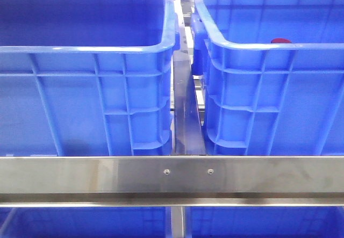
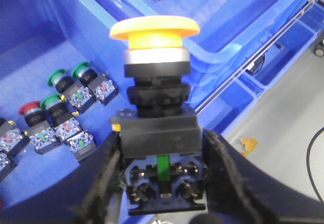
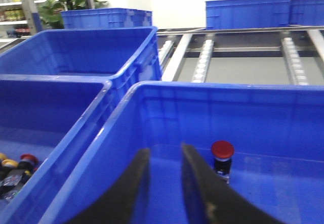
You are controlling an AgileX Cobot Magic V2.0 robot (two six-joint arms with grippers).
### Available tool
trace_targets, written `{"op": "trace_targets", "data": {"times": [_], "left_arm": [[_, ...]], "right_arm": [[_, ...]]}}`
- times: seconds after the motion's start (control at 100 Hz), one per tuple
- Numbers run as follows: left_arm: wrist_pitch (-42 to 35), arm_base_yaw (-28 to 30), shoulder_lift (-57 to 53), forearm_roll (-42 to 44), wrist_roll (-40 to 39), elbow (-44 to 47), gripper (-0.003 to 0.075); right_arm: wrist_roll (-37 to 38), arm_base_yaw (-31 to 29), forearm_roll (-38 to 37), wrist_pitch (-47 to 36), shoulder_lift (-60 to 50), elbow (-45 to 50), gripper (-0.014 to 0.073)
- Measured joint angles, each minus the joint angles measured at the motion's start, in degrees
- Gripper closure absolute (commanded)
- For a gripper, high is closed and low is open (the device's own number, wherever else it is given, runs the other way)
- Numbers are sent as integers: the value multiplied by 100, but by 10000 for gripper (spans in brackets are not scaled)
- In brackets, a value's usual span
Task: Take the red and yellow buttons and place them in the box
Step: 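Lift the yellow button out of the bin with the left gripper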
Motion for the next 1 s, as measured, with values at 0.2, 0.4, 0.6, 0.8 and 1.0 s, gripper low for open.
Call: {"op": "trace_targets", "data": {"times": [0.2,0.4,0.6,0.8,1.0], "left_arm": [[0,0,182,0,0,0,739],[0,0,213,0,0,0,739],[0,0,223,0,0,0,739],[0,0,235,0,0,0,739],[0,0,235,0,0,0,739]], "right_arm": [[0,0,335,581,0,0,53],[0,0,1431,1458,99,0,53],[136,0,2419,3219,864,-210,53],[584,62,2506,4505,1889,-686,53],[749,610,2514,4658,2763,-1225,53]]}}
